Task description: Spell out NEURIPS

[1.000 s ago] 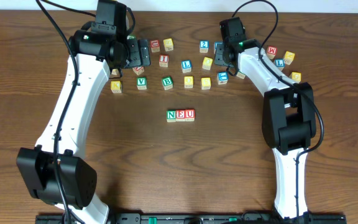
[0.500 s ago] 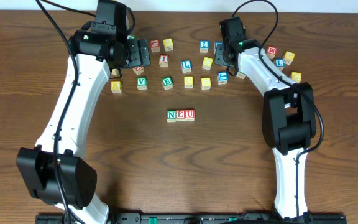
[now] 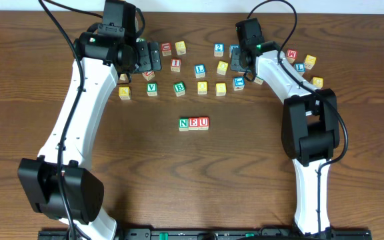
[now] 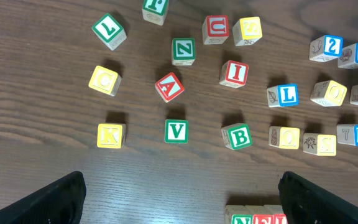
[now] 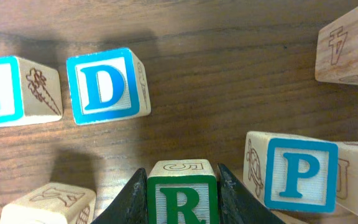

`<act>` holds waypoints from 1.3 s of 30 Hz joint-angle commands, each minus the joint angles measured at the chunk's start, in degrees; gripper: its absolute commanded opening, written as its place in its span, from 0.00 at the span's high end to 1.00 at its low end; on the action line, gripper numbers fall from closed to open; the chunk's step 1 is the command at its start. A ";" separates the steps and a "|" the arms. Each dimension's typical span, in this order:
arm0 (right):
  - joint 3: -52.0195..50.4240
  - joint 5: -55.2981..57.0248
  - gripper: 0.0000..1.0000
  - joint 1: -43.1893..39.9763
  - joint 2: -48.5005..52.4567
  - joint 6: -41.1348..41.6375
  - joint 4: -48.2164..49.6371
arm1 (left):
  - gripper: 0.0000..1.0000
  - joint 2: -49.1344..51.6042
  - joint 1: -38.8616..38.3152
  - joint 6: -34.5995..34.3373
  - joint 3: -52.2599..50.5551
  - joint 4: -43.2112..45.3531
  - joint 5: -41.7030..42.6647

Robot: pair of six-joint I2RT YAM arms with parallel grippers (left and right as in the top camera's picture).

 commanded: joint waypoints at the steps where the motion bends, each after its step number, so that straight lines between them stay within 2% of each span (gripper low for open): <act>1: 1.11 -0.15 0.74 -0.15 -5.38 -2.01 -0.50 | 0.02 0.26 0.24 0.76 0.98 -0.31 -0.72; 8: 1.11 -0.81 0.73 -0.13 -13.38 -3.04 -4.83 | 0.02 0.26 0.24 0.76 0.98 -0.31 -0.72; 13: 1.09 -6.43 0.74 0.02 -19.34 -2.99 -13.55 | 0.02 0.26 0.24 0.76 0.98 -0.31 -0.72; 23: -0.94 -11.28 0.77 1.88 -19.69 -2.97 -30.34 | 0.02 0.26 0.24 0.76 0.98 -0.20 -0.72; 39: -13.35 -11.23 0.73 6.49 -19.69 -2.75 -28.61 | 0.02 0.26 0.24 0.76 0.98 0.26 -0.72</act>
